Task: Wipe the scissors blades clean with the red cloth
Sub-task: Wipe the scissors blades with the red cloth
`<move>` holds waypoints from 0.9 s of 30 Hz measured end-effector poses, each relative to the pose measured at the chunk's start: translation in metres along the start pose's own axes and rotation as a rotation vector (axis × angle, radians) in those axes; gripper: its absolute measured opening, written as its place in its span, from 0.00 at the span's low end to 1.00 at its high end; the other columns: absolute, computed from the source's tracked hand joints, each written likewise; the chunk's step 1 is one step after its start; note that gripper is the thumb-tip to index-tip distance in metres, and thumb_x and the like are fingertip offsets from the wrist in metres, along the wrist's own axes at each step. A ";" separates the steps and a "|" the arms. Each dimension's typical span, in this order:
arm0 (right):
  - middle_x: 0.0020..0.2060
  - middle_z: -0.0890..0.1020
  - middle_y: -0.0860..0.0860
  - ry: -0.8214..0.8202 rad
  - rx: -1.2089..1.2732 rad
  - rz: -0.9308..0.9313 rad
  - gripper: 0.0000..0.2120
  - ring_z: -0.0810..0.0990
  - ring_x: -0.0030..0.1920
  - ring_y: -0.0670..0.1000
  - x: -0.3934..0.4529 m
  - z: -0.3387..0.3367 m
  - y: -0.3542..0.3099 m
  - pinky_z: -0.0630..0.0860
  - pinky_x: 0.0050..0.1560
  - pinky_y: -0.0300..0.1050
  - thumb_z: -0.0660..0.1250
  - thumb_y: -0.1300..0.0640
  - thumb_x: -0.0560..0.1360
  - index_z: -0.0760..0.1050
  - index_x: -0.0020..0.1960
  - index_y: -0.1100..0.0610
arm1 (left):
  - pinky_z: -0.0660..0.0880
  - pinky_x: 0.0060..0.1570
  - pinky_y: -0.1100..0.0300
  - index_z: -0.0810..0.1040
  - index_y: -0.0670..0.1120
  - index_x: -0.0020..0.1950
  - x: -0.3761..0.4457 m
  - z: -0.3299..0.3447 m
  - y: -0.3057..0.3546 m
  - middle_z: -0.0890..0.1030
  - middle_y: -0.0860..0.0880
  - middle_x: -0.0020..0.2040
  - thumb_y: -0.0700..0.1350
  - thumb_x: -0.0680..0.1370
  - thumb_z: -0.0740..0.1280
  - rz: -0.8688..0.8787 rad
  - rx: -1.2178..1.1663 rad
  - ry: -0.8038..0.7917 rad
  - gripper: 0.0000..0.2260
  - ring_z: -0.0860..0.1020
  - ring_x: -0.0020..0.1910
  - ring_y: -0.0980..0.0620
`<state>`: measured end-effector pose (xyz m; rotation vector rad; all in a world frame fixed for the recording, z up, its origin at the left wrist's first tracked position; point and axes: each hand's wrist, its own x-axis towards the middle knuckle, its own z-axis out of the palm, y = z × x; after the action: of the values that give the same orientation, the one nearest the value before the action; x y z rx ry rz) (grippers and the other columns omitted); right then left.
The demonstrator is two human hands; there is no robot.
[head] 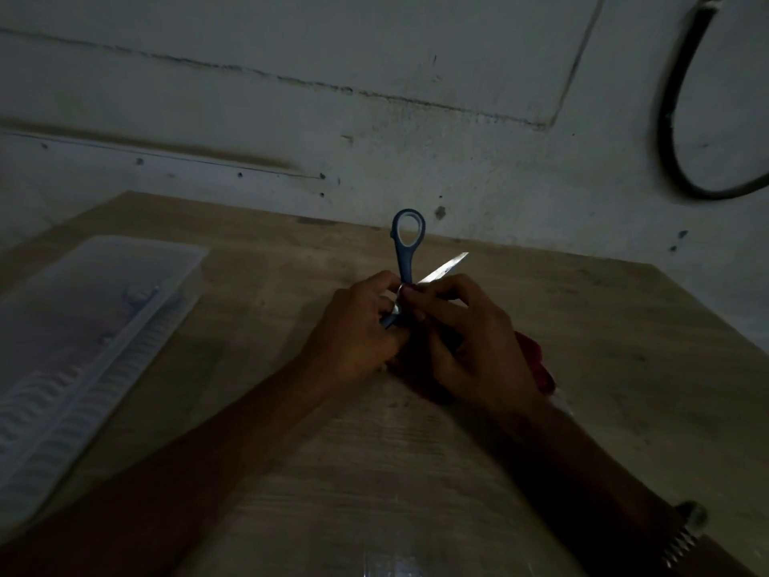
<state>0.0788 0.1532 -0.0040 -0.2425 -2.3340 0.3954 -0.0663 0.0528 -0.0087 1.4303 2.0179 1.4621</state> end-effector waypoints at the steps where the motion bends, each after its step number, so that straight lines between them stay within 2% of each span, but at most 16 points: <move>1: 0.60 0.78 0.50 -0.034 -0.027 0.004 0.21 0.78 0.59 0.48 -0.001 0.001 -0.001 0.75 0.56 0.33 0.61 0.56 0.80 0.80 0.71 0.55 | 0.75 0.26 0.69 0.77 0.54 0.58 0.000 0.000 0.001 0.86 0.52 0.46 0.37 0.75 0.75 -0.011 -0.002 0.003 0.17 0.83 0.33 0.63; 3: 0.61 0.77 0.50 -0.081 -0.093 0.002 0.20 0.77 0.59 0.48 -0.001 0.003 -0.001 0.74 0.54 0.32 0.65 0.56 0.81 0.78 0.72 0.52 | 0.76 0.25 0.67 0.77 0.52 0.60 -0.001 0.000 0.001 0.86 0.50 0.48 0.35 0.75 0.74 -0.023 0.000 0.004 0.19 0.84 0.32 0.58; 6: 0.63 0.76 0.49 -0.143 -0.167 -0.019 0.20 0.76 0.61 0.48 0.000 0.003 -0.003 0.79 0.54 0.41 0.69 0.55 0.81 0.77 0.73 0.50 | 0.77 0.24 0.63 0.77 0.51 0.60 0.000 0.000 -0.001 0.85 0.51 0.48 0.31 0.74 0.73 -0.037 0.008 0.001 0.21 0.84 0.28 0.53; 9: 0.62 0.78 0.49 -0.188 -0.215 -0.034 0.21 0.76 0.60 0.49 -0.001 -0.001 -0.008 0.78 0.53 0.42 0.71 0.55 0.79 0.79 0.71 0.49 | 0.74 0.25 0.68 0.80 0.49 0.57 0.001 -0.001 -0.003 0.86 0.51 0.47 0.30 0.73 0.73 -0.024 0.022 0.019 0.18 0.82 0.28 0.59; 11: 0.57 0.79 0.49 -0.182 -0.223 -0.012 0.18 0.76 0.56 0.48 -0.002 -0.004 -0.009 0.78 0.51 0.43 0.71 0.56 0.77 0.82 0.67 0.49 | 0.73 0.27 0.71 0.81 0.48 0.57 0.002 0.001 -0.004 0.86 0.51 0.48 0.32 0.72 0.75 -0.014 0.043 0.025 0.18 0.81 0.31 0.64; 14: 0.54 0.79 0.50 -0.099 -0.220 -0.016 0.16 0.78 0.51 0.50 -0.004 -0.007 -0.006 0.77 0.46 0.42 0.72 0.59 0.75 0.84 0.62 0.52 | 0.76 0.30 0.70 0.80 0.49 0.58 0.002 0.001 -0.002 0.86 0.53 0.50 0.34 0.72 0.76 -0.019 0.041 0.021 0.18 0.83 0.35 0.64; 17: 0.59 0.78 0.52 -0.081 -0.190 -0.041 0.19 0.78 0.55 0.50 -0.003 -0.006 -0.006 0.76 0.49 0.39 0.67 0.57 0.78 0.81 0.68 0.55 | 0.73 0.27 0.72 0.78 0.50 0.59 0.002 0.001 -0.002 0.86 0.51 0.50 0.33 0.73 0.74 -0.042 0.019 0.005 0.19 0.80 0.29 0.66; 21: 0.63 0.78 0.53 -0.163 -0.279 -0.034 0.25 0.77 0.60 0.53 0.001 -0.001 -0.011 0.78 0.50 0.43 0.62 0.50 0.78 0.76 0.74 0.54 | 0.77 0.25 0.63 0.77 0.50 0.62 0.001 0.000 -0.002 0.86 0.49 0.49 0.32 0.74 0.73 -0.068 0.018 0.015 0.20 0.83 0.27 0.54; 25: 0.60 0.80 0.52 -0.218 -0.361 -0.073 0.24 0.77 0.58 0.52 -0.001 -0.004 -0.012 0.74 0.50 0.40 0.65 0.49 0.77 0.78 0.72 0.52 | 0.76 0.25 0.67 0.79 0.49 0.60 0.002 0.000 -0.001 0.86 0.51 0.49 0.31 0.73 0.73 -0.072 0.060 0.024 0.20 0.82 0.27 0.60; 27: 0.59 0.80 0.51 -0.242 -0.359 -0.077 0.24 0.77 0.56 0.52 -0.003 -0.005 -0.012 0.76 0.49 0.42 0.69 0.47 0.76 0.80 0.70 0.51 | 0.75 0.24 0.68 0.79 0.49 0.59 0.003 -0.001 -0.001 0.85 0.52 0.48 0.32 0.73 0.73 -0.073 0.070 0.023 0.18 0.82 0.28 0.61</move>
<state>0.0836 0.1422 0.0018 -0.2879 -2.6356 -0.0398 -0.0684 0.0546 -0.0082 1.3572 2.1309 1.3981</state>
